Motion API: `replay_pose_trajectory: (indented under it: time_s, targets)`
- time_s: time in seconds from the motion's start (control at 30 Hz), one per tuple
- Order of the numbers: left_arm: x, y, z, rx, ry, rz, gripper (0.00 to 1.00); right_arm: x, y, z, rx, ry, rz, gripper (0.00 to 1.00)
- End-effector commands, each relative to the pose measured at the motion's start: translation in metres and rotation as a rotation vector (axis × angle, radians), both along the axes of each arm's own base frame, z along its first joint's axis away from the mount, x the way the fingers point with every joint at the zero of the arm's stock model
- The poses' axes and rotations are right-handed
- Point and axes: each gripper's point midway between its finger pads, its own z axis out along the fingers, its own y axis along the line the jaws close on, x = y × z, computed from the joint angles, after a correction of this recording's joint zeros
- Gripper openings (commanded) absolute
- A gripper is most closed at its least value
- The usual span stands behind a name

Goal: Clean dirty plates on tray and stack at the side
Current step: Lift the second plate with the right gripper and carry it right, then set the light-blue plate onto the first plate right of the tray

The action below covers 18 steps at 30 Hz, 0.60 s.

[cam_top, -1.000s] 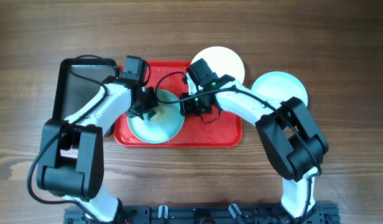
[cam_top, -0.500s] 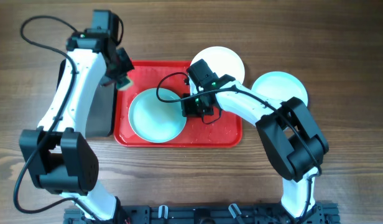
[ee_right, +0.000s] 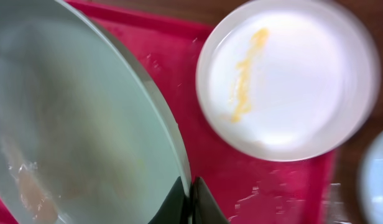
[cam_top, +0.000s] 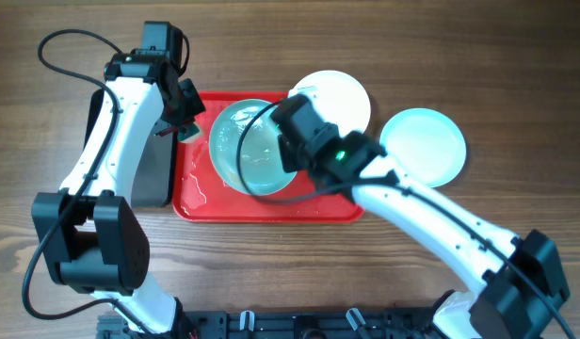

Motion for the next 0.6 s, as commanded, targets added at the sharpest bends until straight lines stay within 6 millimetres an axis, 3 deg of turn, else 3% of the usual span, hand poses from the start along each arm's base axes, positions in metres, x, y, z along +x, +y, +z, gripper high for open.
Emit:
replay_pose_trajectory:
  time_s: [0.0,0.2,0.57]
  targets:
    - [-0.004,0.002,-0.009,0.0,0.023,-0.01,0.04,0.011,-0.032,0.023,-0.252,-0.213,-0.119,0.04]
    - [-0.005,0.002,-0.011,0.0,0.025,-0.01,0.04,-0.003,-0.04,0.045,-0.411,-0.354,-0.172,0.04]
    - [-0.004,0.002,-0.011,0.0,0.024,-0.01,0.04,-0.02,-0.047,0.107,-0.704,-0.66,-0.227,0.04]
